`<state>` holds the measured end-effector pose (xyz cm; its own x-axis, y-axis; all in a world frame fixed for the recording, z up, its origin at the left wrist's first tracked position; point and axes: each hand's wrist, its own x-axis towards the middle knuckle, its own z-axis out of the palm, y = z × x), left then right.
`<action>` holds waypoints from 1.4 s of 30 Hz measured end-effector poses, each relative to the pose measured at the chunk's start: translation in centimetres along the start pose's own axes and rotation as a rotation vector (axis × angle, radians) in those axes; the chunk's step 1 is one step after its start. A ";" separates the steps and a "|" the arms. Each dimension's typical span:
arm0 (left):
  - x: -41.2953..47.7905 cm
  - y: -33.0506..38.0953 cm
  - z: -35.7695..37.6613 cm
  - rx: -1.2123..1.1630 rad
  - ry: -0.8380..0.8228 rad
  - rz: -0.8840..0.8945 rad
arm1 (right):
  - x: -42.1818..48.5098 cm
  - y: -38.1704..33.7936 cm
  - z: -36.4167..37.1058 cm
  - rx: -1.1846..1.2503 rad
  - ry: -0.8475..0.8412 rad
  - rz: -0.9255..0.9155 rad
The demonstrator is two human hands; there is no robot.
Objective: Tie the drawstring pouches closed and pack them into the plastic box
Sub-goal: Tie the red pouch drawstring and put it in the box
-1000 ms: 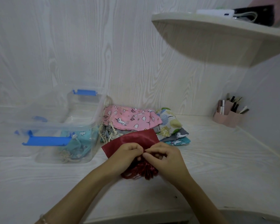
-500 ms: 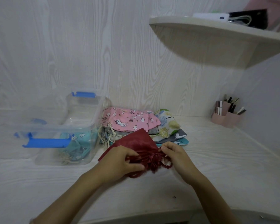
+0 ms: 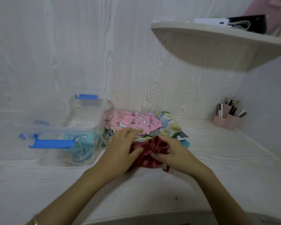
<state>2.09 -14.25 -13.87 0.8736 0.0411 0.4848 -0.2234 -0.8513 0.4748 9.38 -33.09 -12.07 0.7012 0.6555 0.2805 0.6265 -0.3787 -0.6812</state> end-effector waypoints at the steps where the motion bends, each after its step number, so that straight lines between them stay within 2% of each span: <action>1: -0.1 0.6 -0.5 0.065 0.093 0.012 | 0.3 -0.2 -0.6 0.007 0.040 0.016; 3: -0.1 2.0 -1.9 0.014 0.248 -0.007 | 1.2 -0.7 -2.0 0.003 0.109 0.018; 4: 0.2 2.7 -2.7 -0.096 0.238 -0.080 | 1.8 -1.1 -2.8 -0.015 0.136 0.003; 5: 0.7 3.2 -3.3 -0.245 0.158 -0.198 | 2.3 -1.7 -3.4 -0.036 0.158 -0.009; 8: 2.7 4.6 -5.3 -0.745 -0.417 -0.613 | 4.0 -4.0 -4.7 -0.025 0.233 -0.069; 9: 3.4 4.7 -5.8 -0.915 -0.577 -0.687 | 4.5 -4.9 -5.0 -0.007 0.255 -0.089; 11: 4.9 4.9 -7.0 -1.213 -0.711 -0.718 | 5.5 -6.7 -5.2 0.024 0.309 -0.140; 13: 6.4 5.0 -8.5 -1.400 -0.700 -0.676 | 6.5 -8.5 -5.1 0.059 0.357 -0.186; 17: 9.5 4.7 -12.2 -1.548 -0.425 -0.590 | 8.3 -12.1 -4.4 0.089 0.387 -0.264; 22: 10.8 1.6 -17.2 -1.469 -0.199 -0.604 | 12.2 -15.4 -1.9 0.059 0.287 -0.283; 25: 10.7 -2.3 -18.9 -1.350 -0.081 -0.710 | 15.5 -16.6 0.9 0.104 0.157 -0.251; 28: 10.3 -6.6 -18.7 -1.251 -0.053 -0.855 | 18.4 -17.0 3.9 0.092 -0.024 -0.184; 30: 10.1 -9.3 -17.8 -1.193 -0.095 -0.955 | 20.0 -16.6 5.5 0.000 -0.171 -0.129; 33: 9.6 -12.0 -16.0 -1.100 -0.255 -1.050 | 21.7 -15.4 7.1 -0.152 -0.326 -0.052; 39: 10.3 -14.3 -15.7 -0.958 -0.504 -1.086 | 22.9 -14.4 8.1 -0.286 -0.401 -0.054; 42: 10.1 -14.1 -16.4 -0.751 -0.602 -1.124 | 22.7 -14.6 9.1 -0.420 -0.456 -0.118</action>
<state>6.96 6.72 -3.64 0.7374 0.1023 -0.6676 0.6741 -0.0489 0.7371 13.07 -6.70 -1.90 0.4612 0.8863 -0.0419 0.8361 -0.4499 -0.3137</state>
